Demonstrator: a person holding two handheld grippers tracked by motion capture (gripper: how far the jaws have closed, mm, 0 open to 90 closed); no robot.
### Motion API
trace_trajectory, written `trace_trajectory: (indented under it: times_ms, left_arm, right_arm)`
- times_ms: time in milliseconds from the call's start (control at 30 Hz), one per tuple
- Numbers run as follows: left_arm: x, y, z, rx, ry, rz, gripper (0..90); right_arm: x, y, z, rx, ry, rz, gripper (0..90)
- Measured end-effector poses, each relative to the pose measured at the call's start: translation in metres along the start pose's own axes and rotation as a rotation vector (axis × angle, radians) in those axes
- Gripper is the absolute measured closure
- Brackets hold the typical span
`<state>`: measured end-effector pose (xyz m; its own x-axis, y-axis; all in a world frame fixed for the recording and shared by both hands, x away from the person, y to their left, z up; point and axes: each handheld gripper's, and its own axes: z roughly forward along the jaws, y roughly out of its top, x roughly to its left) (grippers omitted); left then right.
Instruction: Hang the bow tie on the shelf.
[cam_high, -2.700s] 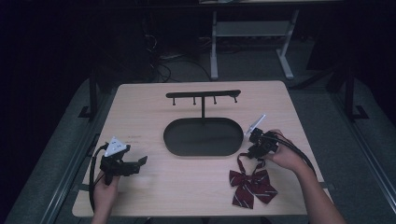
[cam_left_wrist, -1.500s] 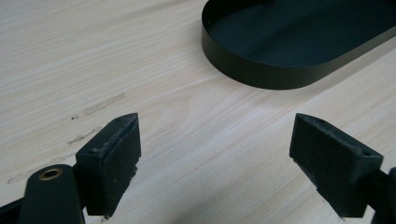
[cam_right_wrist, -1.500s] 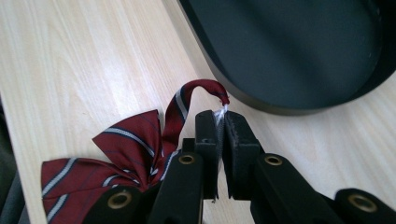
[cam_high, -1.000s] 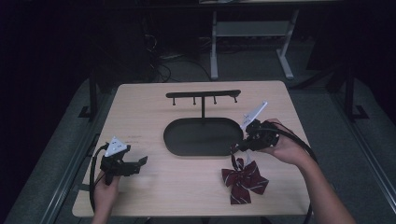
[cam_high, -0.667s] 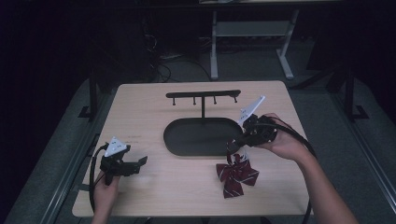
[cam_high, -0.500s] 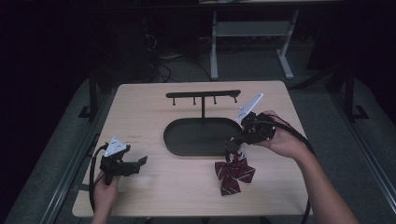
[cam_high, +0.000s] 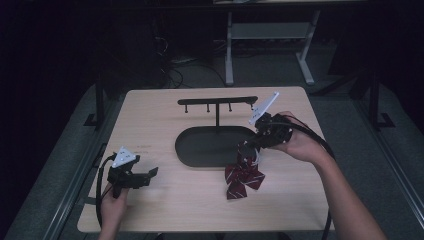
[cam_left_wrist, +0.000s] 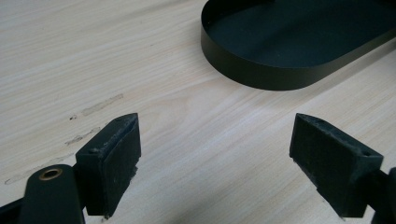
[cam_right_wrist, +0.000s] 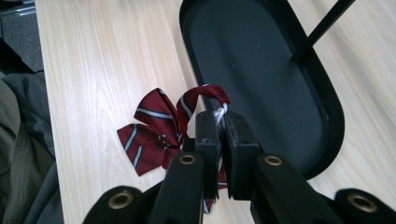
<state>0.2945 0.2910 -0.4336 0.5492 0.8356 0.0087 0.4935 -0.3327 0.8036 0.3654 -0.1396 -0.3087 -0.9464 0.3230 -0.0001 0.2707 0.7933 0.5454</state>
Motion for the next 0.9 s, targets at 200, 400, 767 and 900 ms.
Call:
trace_trajectory:
  times_ms: [200, 400, 767, 900]
  left_arm:
    - [0.001, 0.0, 0.001, -0.001, 0.001, -0.01, 16.3]
    - [0.001, 0.0, 0.002, 0.003, 0.001, -0.011, 16.3]
    - [0.002, 0.0, 0.002, -0.002, -0.004, -0.012, 16.3]
    - [0.002, 0.0, 0.002, -0.002, -0.005, -0.012, 16.3]
  right_arm:
    - [-0.005, 0.005, -0.001, -0.001, 0.001, -0.002, 84.8]
    - [-0.011, 0.01, -0.003, -0.004, -0.001, -0.006, 84.8]
    - [-0.017, 0.026, -0.007, 0.004, -0.015, -0.021, 84.8]
    - [-0.02, 0.032, -0.007, 0.006, -0.021, -0.034, 84.8]
